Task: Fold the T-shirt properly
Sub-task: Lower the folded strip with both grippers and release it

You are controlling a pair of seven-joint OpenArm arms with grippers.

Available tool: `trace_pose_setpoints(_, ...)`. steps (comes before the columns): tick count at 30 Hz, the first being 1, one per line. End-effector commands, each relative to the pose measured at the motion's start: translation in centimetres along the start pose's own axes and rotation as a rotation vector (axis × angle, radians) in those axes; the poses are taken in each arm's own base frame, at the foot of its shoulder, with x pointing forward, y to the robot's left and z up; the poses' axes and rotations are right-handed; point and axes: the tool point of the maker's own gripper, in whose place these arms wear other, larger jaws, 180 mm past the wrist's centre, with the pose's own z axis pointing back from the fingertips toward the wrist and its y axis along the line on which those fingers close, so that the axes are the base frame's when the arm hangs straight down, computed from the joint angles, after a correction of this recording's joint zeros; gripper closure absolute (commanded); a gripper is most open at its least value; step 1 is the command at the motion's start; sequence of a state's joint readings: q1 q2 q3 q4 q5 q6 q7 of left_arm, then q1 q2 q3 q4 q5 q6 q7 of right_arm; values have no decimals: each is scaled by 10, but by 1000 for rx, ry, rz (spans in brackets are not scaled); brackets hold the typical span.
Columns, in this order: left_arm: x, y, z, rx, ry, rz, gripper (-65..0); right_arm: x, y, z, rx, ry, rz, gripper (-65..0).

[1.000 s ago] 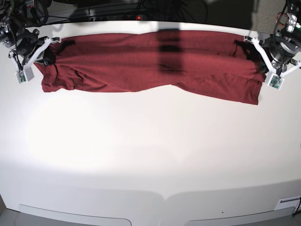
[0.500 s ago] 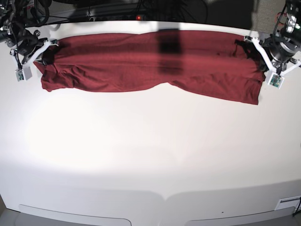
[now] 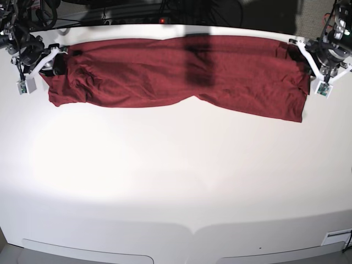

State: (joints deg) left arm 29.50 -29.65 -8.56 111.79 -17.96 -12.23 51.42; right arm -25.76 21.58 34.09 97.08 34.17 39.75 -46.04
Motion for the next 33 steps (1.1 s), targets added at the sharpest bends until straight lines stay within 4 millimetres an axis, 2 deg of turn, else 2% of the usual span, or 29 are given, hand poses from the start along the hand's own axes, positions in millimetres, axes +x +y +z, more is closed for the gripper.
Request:
trace_pose_setpoints(1,7,6,3,18,-22,-10,-163,10,-4,4,-6,-33,19,-240)
trace_pose_setpoints(3,7,6,3,18,-22,-10,-234,10,-4,4,-7,-32,20,-249)
trace_pose_setpoints(5,7,6,3,18,-22,-10,-265,11,-4,4,-6,-34,19,-249)
trace_pose_setpoints(10,8,15,3,64,-20,-45,-267,23,-5,3,-7,-64,24,-249)
trace_pose_setpoints(14,10,28,5,142,-25,-108,-267,50,-4,0,-1,-131,28,-249)
trace_pose_setpoints(18,12,32,6,163,-38,-124,-267,75,2,0,40,-204,9,-249)
trace_pose_setpoints(22,28,40,8,203,-98,-85,-267,88,11,0,85,-257,-14,-249)
trace_pose_setpoints(24,51,41,15,219,-186,-73,-267,87,18,-4,102,-259,-27,-248)
trace_pose_setpoints(28,97,19,31,146,-358,4,-267,78,38,-16,144,-252,-67,-248)
trace_pose_setpoints(30,106,2,30,68,-394,56,-267,71,48,-23,148,-229,-70,-248)
trace_pose_setpoints(33,103,-29,22,-48,-392,100,-267,61,59,-33,148,-189,-53,-248)
